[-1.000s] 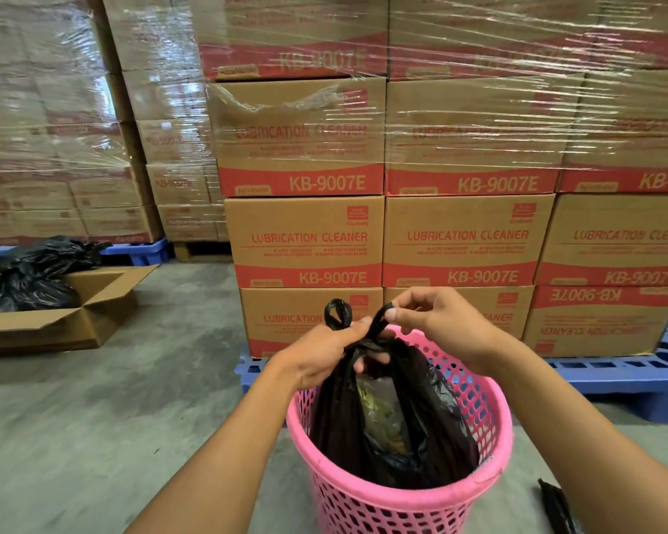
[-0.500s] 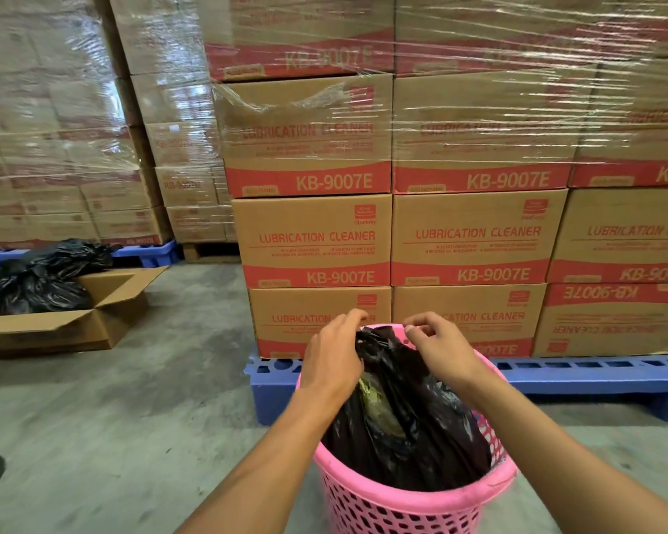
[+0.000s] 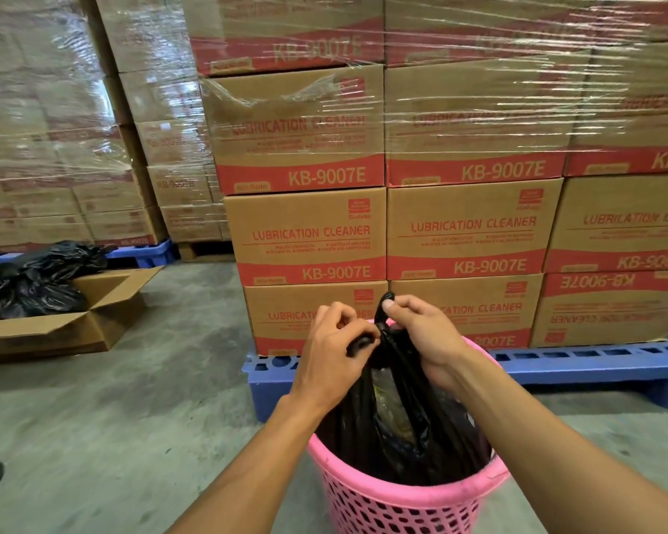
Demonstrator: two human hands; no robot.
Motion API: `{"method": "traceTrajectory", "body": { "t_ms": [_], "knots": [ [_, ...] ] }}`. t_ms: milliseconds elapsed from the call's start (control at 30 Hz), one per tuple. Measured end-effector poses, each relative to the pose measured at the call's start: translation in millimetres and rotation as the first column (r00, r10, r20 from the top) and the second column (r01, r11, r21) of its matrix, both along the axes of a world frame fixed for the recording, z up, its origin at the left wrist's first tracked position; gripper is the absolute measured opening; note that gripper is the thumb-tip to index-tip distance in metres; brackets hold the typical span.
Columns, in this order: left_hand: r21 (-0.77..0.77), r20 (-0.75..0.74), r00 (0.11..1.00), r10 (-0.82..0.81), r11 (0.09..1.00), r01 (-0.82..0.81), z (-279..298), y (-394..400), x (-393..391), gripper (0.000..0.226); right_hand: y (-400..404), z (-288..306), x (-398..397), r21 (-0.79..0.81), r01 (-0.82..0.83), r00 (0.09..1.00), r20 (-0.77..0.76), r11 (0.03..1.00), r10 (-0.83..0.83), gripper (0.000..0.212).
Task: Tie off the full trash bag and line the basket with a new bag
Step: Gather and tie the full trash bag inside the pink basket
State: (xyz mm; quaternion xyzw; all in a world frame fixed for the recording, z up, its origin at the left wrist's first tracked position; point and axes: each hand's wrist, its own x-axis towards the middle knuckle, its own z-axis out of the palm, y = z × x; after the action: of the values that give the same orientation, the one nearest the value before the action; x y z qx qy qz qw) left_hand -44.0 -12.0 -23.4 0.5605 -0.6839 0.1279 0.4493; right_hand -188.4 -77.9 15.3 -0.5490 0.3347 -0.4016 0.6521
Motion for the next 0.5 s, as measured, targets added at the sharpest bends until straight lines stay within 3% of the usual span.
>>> {"method": "traceTrajectory", "body": {
  "t_ms": [133,267,367,500],
  "knots": [
    [0.178,-0.147,0.98,-0.133,0.971,0.158,9,1,4,0.01,-4,5,-1,0.064,-0.03,0.996,0.085,0.997,0.025,0.014],
    [0.332,-0.094,0.986,-0.14,0.929,0.164,16,5,12,0.007,-22,-7,0,0.116,0.027,0.999,0.043,0.993,-0.032,0.021],
    [0.552,-0.076,0.993,-0.086,0.826,0.113,3,19,31,0.01,-46,-37,-12,0.047,0.237,0.957,-0.185,0.97,-0.224,0.026],
    [0.724,-0.08,0.995,-0.059,0.683,0.099,-4,39,59,0.01,-77,-86,-34,-0.204,0.285,0.748,-0.564,0.937,-0.35,0.013]
  ]
}}
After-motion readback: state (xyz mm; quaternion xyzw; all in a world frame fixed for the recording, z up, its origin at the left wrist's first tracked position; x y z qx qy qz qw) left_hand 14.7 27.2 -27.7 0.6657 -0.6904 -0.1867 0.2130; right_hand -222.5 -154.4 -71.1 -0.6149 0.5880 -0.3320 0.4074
